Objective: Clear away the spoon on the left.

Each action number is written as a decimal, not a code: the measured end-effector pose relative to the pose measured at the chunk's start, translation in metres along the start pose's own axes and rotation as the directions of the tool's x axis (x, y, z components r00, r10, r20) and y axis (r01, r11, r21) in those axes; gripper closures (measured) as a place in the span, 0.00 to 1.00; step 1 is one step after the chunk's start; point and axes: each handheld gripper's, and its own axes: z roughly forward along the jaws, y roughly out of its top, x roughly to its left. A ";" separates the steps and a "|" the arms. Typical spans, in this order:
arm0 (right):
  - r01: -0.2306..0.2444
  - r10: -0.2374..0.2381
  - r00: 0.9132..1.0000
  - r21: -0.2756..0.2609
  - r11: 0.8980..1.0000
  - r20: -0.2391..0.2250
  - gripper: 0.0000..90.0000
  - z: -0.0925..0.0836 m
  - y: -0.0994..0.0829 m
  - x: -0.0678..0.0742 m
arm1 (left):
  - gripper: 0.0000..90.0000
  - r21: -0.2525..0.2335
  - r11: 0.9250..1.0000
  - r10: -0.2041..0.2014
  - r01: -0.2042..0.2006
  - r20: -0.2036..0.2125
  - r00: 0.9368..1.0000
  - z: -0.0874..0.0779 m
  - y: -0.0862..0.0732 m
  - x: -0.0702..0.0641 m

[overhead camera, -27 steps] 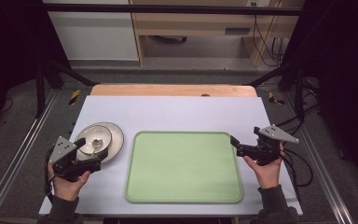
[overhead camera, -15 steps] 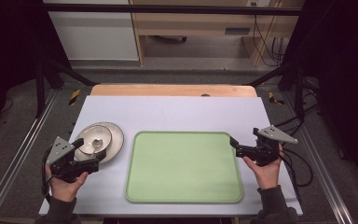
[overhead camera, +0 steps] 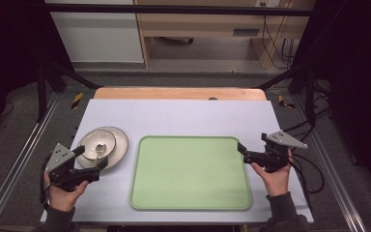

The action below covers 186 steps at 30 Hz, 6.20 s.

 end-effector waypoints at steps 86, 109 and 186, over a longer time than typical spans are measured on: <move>0.009 -0.007 1.000 0.073 0.997 -0.021 0.05 0.008 -0.004 0.002 | 0.77 0.172 0.982 0.102 -0.081 -0.119 0.988 0.010 -0.031 -0.001; 0.016 -0.013 1.000 0.087 0.996 -0.024 0.05 0.009 -0.005 0.003 | 0.90 0.161 0.985 0.085 -0.060 -0.150 0.985 0.006 -0.029 0.001; 0.014 -0.011 0.999 0.096 0.995 -0.031 0.05 0.009 -0.004 0.001 | 0.99 -0.012 0.995 0.091 -0.095 -0.163 0.982 -0.027 -0.006 -0.010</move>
